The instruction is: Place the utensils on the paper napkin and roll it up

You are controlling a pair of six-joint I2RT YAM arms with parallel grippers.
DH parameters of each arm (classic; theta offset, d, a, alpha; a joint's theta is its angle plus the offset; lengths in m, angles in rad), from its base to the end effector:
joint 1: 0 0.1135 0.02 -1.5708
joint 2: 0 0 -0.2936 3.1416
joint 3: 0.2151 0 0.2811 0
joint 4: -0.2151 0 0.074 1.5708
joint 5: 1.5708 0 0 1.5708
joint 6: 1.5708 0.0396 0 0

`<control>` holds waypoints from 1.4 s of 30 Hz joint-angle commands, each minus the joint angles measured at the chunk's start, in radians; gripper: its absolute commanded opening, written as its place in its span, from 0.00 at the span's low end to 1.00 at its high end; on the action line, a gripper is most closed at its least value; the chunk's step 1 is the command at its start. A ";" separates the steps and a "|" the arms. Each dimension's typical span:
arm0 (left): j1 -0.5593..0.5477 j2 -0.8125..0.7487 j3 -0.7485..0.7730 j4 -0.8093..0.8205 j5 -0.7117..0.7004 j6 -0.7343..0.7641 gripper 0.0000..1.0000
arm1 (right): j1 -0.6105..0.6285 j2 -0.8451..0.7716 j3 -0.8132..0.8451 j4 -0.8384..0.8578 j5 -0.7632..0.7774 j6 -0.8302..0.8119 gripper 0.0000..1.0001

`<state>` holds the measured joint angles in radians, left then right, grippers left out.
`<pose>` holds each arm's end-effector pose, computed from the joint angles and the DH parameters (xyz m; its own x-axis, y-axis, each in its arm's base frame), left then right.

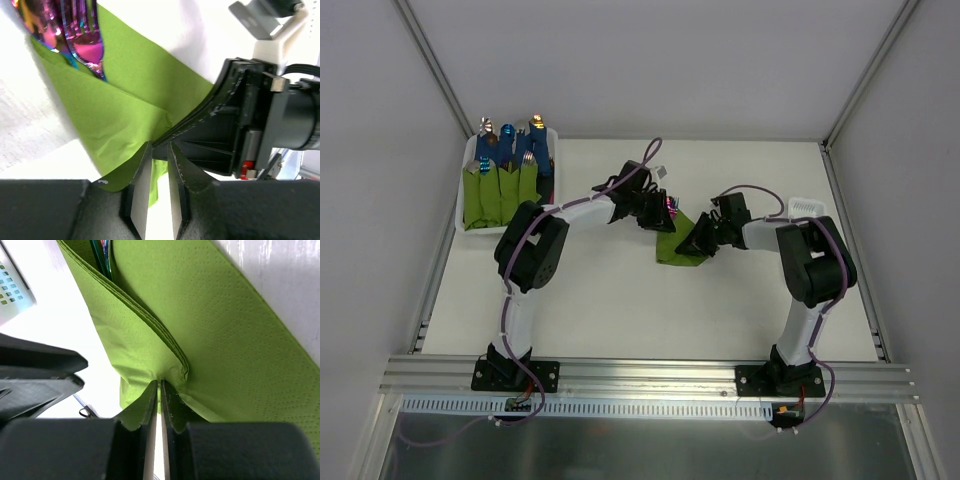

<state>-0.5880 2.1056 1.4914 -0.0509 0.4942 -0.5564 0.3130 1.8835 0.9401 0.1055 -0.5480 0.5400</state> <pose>0.4175 -0.3009 0.1897 -0.8579 0.0132 -0.5136 0.4072 0.6270 -0.6641 0.3668 0.1404 0.1256 -0.9121 0.1661 -0.3748 -0.1463 0.7222 0.6761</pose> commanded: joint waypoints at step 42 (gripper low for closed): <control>0.013 0.139 0.072 -0.234 -0.114 0.104 0.00 | 0.064 -0.075 0.088 -0.037 0.003 -0.029 0.16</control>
<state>-0.5762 2.2379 1.5875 -0.1699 0.4377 -0.5110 0.3695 1.8355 0.9863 0.0288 -0.5354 0.4904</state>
